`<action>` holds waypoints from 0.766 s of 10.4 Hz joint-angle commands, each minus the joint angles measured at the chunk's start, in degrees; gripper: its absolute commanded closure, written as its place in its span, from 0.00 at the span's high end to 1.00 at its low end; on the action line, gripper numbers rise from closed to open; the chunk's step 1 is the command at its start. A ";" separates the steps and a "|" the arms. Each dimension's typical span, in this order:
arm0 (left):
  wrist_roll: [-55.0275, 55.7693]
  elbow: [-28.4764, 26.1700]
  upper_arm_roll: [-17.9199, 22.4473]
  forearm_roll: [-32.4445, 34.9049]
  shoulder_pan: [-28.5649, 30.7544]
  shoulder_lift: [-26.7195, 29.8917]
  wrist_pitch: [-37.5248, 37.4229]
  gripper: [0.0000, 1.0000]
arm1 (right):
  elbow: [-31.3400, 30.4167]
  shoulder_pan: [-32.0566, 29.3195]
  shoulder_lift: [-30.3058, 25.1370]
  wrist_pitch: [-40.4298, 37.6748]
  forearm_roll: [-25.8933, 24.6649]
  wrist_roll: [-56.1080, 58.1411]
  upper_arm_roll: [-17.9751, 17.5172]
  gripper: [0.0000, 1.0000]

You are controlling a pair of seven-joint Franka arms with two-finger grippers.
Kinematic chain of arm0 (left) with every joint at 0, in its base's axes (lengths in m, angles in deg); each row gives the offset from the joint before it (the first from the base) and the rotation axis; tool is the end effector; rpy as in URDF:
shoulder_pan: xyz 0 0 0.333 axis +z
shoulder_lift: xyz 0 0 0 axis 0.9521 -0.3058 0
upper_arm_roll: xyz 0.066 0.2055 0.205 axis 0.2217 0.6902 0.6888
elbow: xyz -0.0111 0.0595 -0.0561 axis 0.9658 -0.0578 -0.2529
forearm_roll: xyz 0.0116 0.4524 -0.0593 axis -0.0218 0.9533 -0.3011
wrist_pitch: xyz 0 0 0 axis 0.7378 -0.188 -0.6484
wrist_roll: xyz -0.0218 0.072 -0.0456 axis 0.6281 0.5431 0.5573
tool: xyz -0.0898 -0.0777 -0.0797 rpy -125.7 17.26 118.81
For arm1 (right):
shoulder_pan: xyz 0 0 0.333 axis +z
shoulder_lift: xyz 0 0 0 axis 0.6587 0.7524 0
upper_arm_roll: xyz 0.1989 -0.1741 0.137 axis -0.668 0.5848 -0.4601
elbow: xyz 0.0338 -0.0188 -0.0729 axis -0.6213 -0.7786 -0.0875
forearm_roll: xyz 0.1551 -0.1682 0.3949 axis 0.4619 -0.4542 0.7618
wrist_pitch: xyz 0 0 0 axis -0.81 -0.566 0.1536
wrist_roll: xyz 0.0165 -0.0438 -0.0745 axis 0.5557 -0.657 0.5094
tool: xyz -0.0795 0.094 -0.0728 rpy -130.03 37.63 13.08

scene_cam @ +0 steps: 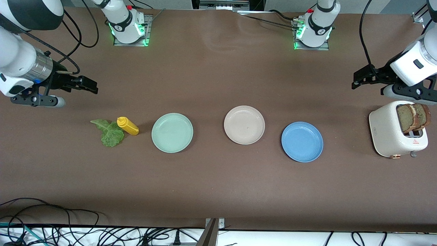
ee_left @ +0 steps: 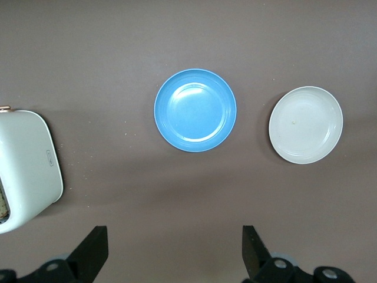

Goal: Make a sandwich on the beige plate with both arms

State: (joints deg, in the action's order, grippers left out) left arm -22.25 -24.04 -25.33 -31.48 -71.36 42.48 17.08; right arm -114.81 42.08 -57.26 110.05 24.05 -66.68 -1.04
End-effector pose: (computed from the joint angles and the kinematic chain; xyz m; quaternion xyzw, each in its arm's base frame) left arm 0.6292 -0.0538 0.5461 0.9958 -0.0753 -0.0356 0.0382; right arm 0.6291 0.0881 0.4905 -0.9970 0.0365 0.0657 0.0170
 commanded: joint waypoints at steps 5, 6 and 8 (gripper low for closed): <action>-0.31 0.65 -0.18 1.56 -0.22 0.20 -0.42 1.00 | -0.38 -0.27 -0.95 -0.20 1.21 0.95 0.37 1.00; -0.22 0.65 -0.18 1.56 -0.22 0.20 -0.42 1.00 | -0.38 -0.27 -0.77 -0.03 1.21 1.47 0.98 1.00; -0.31 0.65 -0.44 3.04 -0.31 0.20 -0.33 1.00 | -0.38 -0.27 -0.86 -0.20 1.21 2.18 1.25 1.00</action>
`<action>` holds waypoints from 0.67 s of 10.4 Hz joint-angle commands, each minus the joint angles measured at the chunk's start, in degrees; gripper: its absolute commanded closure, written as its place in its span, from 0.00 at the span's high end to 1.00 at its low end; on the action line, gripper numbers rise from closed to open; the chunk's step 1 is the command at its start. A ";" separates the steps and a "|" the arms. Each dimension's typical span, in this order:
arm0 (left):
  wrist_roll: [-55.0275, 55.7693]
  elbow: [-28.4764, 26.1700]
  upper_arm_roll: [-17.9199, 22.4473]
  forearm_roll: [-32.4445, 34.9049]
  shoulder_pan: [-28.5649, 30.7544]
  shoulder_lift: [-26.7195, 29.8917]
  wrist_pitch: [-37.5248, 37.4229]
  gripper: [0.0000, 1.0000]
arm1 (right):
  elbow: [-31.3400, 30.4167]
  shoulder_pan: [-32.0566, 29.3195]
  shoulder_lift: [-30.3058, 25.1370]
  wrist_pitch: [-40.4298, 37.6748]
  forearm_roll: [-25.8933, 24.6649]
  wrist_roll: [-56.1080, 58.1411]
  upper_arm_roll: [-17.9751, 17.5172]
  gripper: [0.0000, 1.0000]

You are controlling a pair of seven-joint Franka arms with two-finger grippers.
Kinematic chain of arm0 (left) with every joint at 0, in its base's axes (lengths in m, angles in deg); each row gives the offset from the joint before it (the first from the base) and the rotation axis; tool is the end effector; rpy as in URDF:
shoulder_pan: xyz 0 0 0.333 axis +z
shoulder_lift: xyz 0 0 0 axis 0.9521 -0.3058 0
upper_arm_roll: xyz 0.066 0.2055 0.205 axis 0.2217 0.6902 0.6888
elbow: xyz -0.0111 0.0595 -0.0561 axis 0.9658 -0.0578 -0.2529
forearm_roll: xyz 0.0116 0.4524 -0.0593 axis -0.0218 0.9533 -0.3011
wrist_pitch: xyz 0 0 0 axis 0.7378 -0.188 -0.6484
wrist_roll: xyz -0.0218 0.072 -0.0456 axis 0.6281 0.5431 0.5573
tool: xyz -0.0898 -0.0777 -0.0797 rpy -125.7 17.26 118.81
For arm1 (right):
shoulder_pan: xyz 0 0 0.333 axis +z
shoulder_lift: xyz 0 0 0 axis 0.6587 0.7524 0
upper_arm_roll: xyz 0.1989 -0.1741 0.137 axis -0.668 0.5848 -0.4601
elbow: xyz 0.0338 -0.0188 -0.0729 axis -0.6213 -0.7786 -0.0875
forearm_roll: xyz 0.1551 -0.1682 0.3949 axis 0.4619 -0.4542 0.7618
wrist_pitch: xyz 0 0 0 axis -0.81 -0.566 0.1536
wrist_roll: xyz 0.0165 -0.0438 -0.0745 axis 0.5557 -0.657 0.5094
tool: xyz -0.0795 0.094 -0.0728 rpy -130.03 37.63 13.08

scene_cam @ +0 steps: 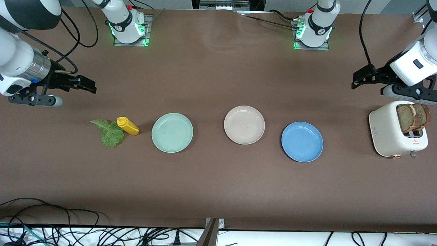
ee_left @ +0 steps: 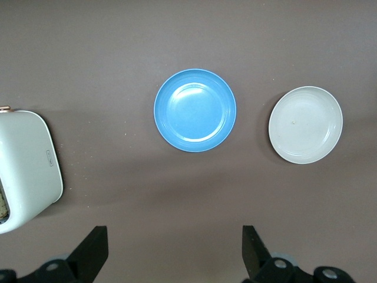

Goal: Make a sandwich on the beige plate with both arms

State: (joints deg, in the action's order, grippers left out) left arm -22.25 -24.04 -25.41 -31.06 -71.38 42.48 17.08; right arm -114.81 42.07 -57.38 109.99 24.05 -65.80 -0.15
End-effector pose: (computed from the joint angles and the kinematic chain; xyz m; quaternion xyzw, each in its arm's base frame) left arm 0.6292 -0.0538 0.5461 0.9959 -0.0761 -0.0357 0.0345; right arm 0.6299 0.0784 0.4916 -0.9971 0.0367 0.0649 0.0173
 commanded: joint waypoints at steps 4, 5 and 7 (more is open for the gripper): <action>-0.57 0.73 -1.78 2.38 0.42 -0.40 -0.77 1.00 | -0.47 -0.60 0.92 1.08 1.12 5.52 2.03 1.00; -0.13 0.73 -1.86 2.02 0.25 -0.67 -0.78 1.00 | -0.47 -0.69 2.32 1.43 0.68 5.87 2.38 1.00; -0.74 0.73 -1.87 2.81 0.33 -0.67 -0.60 1.00 | -0.55 -0.95 4.08 1.35 0.42 5.96 2.38 1.00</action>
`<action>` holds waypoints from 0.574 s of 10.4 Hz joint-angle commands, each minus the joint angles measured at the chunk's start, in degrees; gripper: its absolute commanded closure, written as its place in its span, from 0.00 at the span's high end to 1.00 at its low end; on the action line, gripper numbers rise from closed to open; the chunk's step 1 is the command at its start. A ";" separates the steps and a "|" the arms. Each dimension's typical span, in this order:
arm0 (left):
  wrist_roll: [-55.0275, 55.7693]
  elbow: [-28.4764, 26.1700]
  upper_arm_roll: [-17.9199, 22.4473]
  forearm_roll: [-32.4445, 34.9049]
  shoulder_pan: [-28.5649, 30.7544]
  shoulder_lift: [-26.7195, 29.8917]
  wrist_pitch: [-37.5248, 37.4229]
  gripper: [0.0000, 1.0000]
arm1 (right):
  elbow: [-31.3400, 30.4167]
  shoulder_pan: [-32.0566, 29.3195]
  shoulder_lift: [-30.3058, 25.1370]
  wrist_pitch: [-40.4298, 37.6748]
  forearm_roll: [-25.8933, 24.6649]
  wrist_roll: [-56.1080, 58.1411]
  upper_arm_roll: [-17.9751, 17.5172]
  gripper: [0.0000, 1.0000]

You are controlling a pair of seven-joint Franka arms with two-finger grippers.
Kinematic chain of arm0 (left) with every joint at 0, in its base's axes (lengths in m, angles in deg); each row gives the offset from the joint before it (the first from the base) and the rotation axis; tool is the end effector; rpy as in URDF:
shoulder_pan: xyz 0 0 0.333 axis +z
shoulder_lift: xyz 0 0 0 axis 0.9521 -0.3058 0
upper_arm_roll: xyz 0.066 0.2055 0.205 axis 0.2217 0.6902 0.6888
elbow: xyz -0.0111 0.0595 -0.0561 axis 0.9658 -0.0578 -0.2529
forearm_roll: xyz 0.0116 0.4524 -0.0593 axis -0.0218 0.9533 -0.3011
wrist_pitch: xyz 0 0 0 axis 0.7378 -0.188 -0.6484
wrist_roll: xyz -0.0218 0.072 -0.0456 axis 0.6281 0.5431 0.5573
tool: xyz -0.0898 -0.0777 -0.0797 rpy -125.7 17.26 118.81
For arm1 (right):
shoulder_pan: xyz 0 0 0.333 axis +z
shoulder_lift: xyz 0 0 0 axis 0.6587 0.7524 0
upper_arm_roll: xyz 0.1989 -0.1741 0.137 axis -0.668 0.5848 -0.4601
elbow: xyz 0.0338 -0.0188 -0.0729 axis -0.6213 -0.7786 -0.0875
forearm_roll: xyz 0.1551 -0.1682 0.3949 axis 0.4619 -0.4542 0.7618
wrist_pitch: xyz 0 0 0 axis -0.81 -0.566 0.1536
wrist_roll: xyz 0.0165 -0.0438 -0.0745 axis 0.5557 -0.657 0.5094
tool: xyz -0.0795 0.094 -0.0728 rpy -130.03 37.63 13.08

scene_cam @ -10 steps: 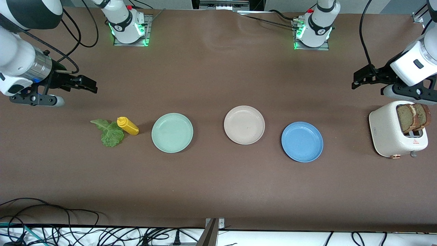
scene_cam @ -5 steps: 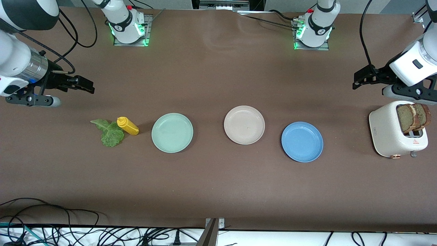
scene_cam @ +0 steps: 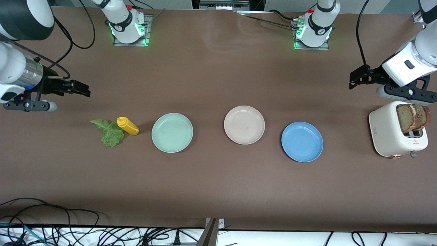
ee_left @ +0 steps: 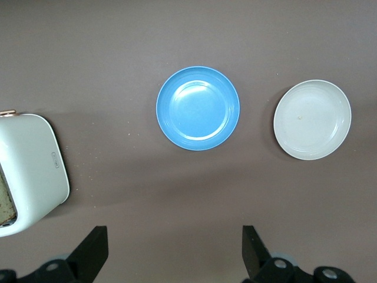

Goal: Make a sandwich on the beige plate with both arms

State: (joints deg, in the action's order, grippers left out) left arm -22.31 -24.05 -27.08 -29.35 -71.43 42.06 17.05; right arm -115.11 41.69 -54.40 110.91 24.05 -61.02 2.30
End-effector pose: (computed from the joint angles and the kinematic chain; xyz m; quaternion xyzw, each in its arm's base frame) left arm 0.6292 -0.0678 0.5412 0.9948 -0.0914 -0.0399 0.0205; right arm 0.6421 0.0481 0.4566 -0.9961 0.0205 0.0841 0.0193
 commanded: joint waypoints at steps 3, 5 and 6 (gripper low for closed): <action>-0.86 0.74 0.16 3.36 2.22 -1.04 -0.21 1.00 | -0.17 -1.90 4.61 1.66 0.59 1.17 0.19 1.00; -0.95 0.74 0.16 7.67 4.06 -2.62 -0.13 1.00 | -0.26 -1.90 5.95 1.85 0.33 1.18 0.19 1.00; -1.12 0.74 0.16 8.99 5.81 -4.20 -0.04 1.00 | -0.26 -1.90 5.95 1.41 0.33 1.18 0.19 1.00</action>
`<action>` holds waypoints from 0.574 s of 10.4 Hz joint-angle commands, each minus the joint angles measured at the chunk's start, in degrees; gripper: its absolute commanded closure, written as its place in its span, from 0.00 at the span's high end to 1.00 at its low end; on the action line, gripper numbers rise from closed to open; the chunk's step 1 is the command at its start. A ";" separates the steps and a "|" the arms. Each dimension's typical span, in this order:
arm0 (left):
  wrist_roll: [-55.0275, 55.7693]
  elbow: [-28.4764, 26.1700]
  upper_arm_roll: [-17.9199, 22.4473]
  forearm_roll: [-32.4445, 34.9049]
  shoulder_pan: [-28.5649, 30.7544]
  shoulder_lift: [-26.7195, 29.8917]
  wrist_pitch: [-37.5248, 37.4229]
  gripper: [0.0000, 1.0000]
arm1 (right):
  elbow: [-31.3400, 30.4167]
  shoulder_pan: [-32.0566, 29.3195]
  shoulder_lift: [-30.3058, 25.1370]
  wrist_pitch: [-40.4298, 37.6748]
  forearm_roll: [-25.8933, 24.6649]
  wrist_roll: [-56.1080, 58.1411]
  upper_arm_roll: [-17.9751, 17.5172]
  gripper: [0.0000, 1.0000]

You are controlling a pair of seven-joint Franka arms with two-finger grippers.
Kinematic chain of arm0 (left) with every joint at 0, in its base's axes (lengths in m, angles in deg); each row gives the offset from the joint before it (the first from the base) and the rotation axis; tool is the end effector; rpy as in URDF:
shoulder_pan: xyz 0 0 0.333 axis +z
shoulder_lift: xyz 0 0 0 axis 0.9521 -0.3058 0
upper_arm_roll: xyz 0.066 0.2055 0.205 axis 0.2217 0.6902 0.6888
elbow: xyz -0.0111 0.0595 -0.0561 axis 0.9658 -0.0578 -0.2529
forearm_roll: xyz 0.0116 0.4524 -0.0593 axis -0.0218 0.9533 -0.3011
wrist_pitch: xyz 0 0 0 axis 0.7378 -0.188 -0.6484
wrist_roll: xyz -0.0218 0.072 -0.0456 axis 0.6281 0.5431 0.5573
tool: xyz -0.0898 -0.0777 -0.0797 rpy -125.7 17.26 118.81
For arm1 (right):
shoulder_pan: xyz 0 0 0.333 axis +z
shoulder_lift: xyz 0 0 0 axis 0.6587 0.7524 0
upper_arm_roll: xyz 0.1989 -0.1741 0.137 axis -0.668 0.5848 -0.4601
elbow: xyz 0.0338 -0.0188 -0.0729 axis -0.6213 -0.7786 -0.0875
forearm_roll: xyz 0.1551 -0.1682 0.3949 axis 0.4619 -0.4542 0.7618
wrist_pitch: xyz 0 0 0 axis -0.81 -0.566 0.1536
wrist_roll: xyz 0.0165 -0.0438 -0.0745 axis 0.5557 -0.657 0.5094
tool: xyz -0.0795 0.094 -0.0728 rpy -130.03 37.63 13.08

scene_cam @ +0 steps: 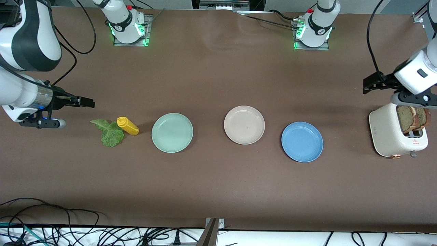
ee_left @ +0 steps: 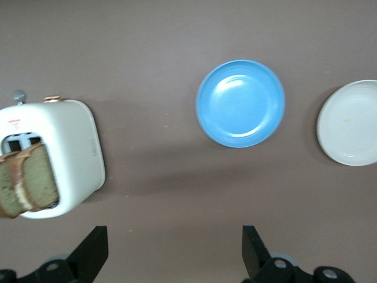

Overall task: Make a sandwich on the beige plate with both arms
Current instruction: 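Reach the right gripper to the lettuce while the left gripper reaches the toaster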

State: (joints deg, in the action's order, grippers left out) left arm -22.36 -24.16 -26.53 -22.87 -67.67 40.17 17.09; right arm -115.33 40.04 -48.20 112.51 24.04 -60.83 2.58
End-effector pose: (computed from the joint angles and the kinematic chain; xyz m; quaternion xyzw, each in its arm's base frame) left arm 0.6394 -0.0034 0.5196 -0.9963 0.0547 0.0576 0.0327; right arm 0.6566 0.0263 0.3858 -0.9912 0.0371 0.1256 0.0203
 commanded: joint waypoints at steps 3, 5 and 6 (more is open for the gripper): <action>-11.32 2.79 -0.47 2.80 12.22 -8.36 6.32 1.00 | -0.03 -0.34 1.49 0.58 -2.64 8.25 -0.09 1.00; -13.38 2.52 -0.39 3.32 16.90 -11.62 10.98 1.00 | -0.38 -0.34 3.60 2.34 -4.23 14.34 -0.09 1.00; -13.47 2.44 -0.30 4.11 18.05 -13.46 11.17 1.00 | -0.73 -0.42 4.22 2.69 -4.41 15.48 -0.09 1.00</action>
State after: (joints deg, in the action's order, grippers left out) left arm -35.01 -23.71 -26.10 -20.97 -50.82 29.71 28.05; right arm -115.54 39.88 -44.97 114.09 20.73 -48.22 2.64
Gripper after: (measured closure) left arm 0.000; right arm 0.000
